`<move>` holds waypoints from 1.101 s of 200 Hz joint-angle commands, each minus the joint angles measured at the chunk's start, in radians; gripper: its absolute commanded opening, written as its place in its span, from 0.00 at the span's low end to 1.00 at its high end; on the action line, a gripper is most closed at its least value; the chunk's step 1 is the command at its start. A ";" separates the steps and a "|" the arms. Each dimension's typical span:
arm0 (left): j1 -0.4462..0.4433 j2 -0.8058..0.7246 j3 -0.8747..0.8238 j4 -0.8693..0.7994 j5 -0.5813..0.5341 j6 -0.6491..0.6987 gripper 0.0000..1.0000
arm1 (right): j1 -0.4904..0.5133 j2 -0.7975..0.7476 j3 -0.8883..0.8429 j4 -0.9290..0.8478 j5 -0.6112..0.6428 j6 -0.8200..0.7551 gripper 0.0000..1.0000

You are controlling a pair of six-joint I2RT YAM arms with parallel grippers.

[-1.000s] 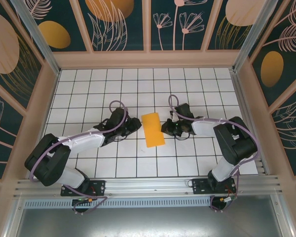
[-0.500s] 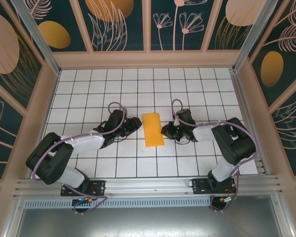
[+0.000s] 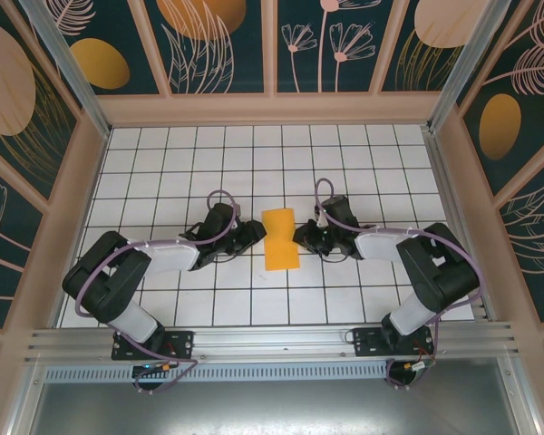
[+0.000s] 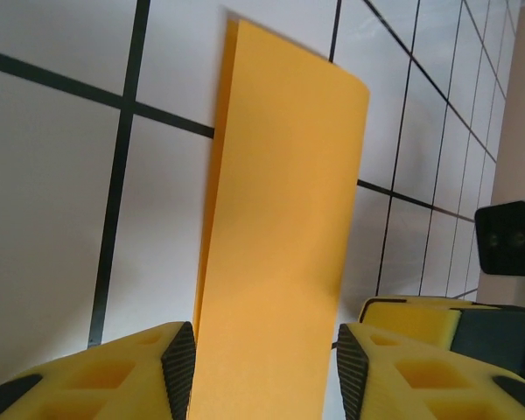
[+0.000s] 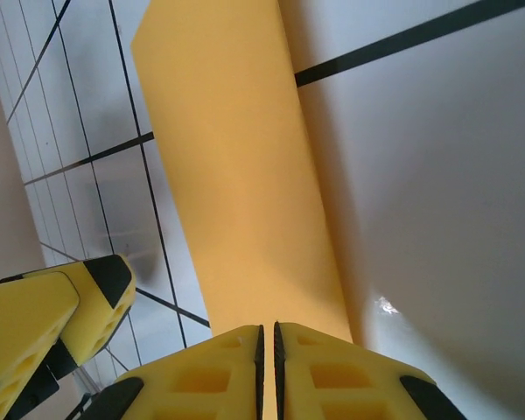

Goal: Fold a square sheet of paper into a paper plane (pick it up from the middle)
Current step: Fold the square sheet of paper in half at the center of the table.

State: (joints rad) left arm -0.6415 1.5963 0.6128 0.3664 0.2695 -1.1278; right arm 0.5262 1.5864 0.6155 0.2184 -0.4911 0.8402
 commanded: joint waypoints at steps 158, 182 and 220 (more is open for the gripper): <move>0.006 0.097 0.069 0.060 0.115 0.011 0.51 | -0.028 0.096 -0.083 0.032 -0.001 0.006 0.12; 0.006 0.112 0.082 0.063 0.127 0.013 0.51 | -0.028 0.097 -0.080 0.027 0.000 0.003 0.12; 0.006 0.152 0.088 0.073 0.137 0.008 0.51 | -0.027 0.099 -0.082 0.027 0.000 0.003 0.11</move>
State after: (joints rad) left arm -0.6415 1.7153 0.6819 0.4122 0.3809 -1.1275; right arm 0.5007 1.6543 0.5663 0.2974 -0.5247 0.8474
